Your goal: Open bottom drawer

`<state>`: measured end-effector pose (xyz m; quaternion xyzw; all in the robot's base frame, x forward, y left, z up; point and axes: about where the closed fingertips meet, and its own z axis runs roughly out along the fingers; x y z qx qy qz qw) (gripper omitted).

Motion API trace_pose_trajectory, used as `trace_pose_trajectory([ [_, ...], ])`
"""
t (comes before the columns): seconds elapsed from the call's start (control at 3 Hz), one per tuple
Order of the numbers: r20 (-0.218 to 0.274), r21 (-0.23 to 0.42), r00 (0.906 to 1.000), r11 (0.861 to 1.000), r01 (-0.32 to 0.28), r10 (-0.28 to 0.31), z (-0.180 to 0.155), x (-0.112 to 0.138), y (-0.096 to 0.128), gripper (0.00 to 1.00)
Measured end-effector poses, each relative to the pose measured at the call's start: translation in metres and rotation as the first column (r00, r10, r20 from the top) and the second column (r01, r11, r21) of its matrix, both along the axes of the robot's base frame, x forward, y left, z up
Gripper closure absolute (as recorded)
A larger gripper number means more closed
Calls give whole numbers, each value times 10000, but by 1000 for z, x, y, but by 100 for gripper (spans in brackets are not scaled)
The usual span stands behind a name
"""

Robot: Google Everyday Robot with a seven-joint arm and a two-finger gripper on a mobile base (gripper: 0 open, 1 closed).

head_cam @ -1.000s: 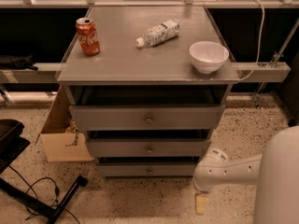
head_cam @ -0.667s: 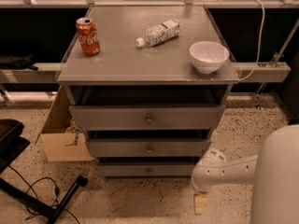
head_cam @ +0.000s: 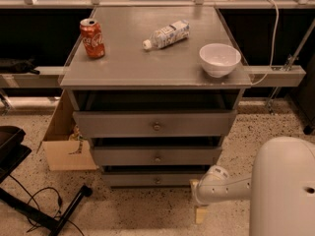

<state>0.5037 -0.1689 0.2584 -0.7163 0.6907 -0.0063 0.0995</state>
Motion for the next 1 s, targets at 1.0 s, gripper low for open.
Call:
trace_pose_trajectory([
  [1.0,1216,-623,9884,9945,-841,912,-69,79,34,0],
])
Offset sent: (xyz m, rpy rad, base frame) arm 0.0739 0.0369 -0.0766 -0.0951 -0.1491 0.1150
